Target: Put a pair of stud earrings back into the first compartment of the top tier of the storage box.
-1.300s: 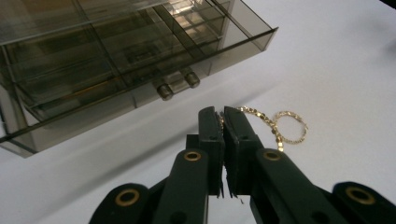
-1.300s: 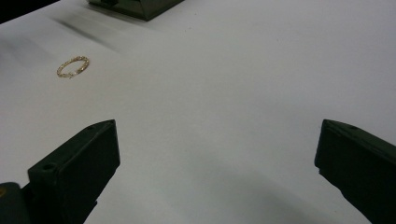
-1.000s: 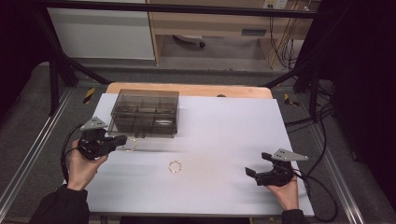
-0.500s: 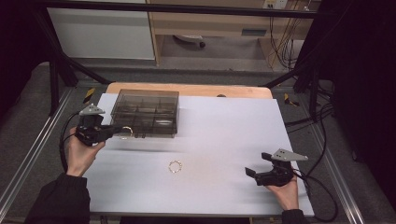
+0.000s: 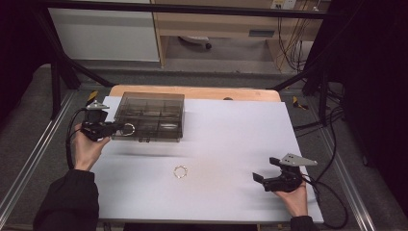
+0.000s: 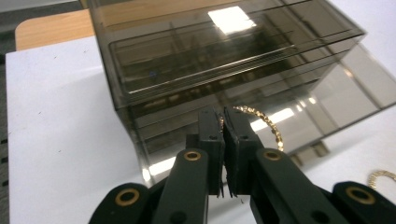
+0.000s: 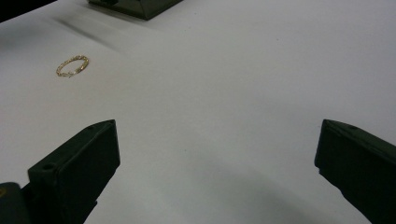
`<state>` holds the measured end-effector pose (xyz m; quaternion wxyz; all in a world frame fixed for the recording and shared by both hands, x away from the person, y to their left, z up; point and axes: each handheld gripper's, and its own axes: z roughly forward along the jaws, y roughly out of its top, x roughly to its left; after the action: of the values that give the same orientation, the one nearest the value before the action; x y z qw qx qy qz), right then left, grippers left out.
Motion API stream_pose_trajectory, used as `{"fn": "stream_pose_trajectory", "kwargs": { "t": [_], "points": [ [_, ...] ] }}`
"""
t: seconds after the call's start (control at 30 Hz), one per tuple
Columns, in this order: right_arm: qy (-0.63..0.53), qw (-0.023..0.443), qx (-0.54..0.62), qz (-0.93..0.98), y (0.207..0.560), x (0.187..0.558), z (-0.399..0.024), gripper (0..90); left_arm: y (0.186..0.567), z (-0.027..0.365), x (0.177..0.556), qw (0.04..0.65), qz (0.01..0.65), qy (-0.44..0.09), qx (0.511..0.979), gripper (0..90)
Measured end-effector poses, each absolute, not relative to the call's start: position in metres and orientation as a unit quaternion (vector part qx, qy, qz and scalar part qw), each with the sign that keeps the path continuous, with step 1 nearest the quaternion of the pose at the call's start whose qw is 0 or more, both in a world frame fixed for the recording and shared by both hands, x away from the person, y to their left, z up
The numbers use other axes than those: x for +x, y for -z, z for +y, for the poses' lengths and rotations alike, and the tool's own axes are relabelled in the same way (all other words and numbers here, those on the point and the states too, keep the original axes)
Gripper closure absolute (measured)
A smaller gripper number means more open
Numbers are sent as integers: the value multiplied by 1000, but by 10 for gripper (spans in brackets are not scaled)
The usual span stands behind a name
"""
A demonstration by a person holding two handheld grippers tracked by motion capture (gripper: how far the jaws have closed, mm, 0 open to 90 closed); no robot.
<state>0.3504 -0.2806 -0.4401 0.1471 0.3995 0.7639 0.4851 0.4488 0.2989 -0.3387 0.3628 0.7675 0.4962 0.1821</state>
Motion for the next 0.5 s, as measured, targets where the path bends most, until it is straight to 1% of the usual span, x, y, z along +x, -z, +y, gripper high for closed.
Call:
{"fn": "stream_pose_trajectory", "kwargs": {
  "t": [0.17, 0.5],
  "points": [
    [-485, 147, 399, 764, 440, 351, -281, 5, 348, 302, 456, 358, 509, -187, 760, 857],
    [-485, 147, 399, 764, 440, 350, -281, 5, 362, 303, 464, 344, 518, -190, 760, 855]
  ]
}}
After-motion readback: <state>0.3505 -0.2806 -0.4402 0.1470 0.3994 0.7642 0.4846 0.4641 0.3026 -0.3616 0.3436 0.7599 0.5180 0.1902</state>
